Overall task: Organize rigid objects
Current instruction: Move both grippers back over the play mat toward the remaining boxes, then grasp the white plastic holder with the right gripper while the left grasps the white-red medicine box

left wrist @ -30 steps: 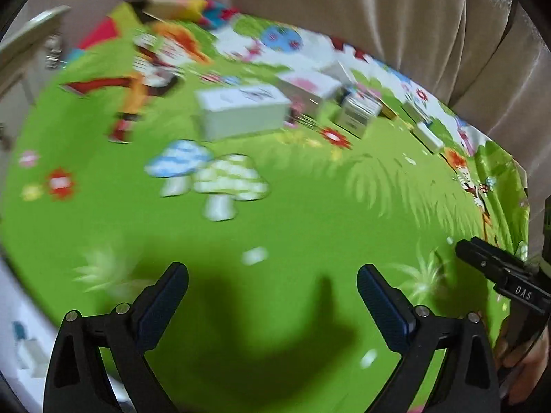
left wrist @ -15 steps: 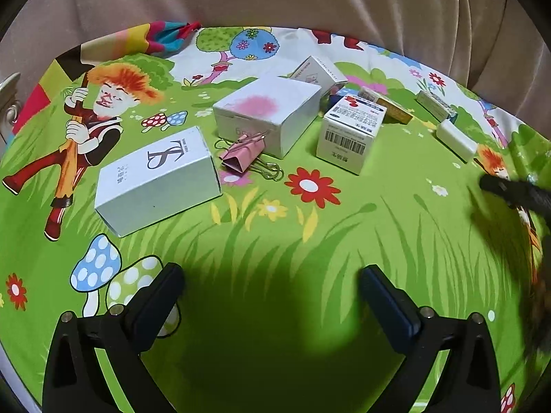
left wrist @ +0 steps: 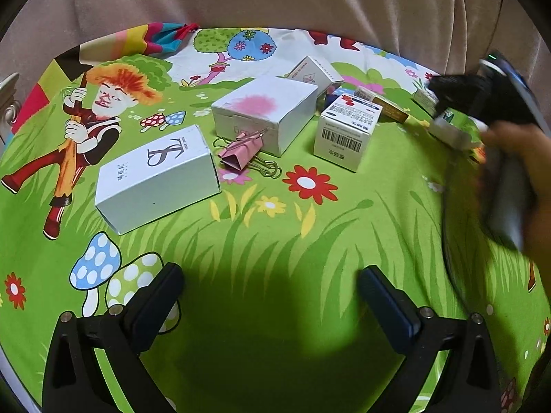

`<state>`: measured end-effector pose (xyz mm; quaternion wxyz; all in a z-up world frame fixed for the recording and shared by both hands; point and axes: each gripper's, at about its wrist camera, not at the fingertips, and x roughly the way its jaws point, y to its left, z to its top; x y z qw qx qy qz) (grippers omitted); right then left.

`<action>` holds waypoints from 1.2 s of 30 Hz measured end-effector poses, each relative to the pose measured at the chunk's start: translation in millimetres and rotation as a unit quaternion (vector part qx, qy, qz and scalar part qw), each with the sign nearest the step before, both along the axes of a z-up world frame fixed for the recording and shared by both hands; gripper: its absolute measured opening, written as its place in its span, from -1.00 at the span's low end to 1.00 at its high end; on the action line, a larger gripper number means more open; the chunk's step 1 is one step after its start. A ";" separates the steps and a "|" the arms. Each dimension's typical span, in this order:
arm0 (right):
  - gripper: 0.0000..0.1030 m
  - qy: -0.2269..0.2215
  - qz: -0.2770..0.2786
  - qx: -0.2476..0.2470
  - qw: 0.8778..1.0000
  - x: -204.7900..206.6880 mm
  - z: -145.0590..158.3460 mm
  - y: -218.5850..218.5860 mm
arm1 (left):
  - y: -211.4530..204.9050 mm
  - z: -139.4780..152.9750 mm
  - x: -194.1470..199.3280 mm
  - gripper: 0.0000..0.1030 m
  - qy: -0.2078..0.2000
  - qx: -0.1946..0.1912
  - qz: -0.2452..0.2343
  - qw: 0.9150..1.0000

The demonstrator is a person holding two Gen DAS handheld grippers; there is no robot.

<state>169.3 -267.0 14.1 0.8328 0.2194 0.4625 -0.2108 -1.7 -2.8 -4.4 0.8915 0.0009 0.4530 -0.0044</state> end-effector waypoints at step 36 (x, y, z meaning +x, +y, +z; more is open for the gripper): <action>0.31 -0.035 0.264 -0.119 0.957 -121.5 0.2 -63.0 | -5.0 -0.7 5.0 1.00 0.005 0.001 -0.011 1.000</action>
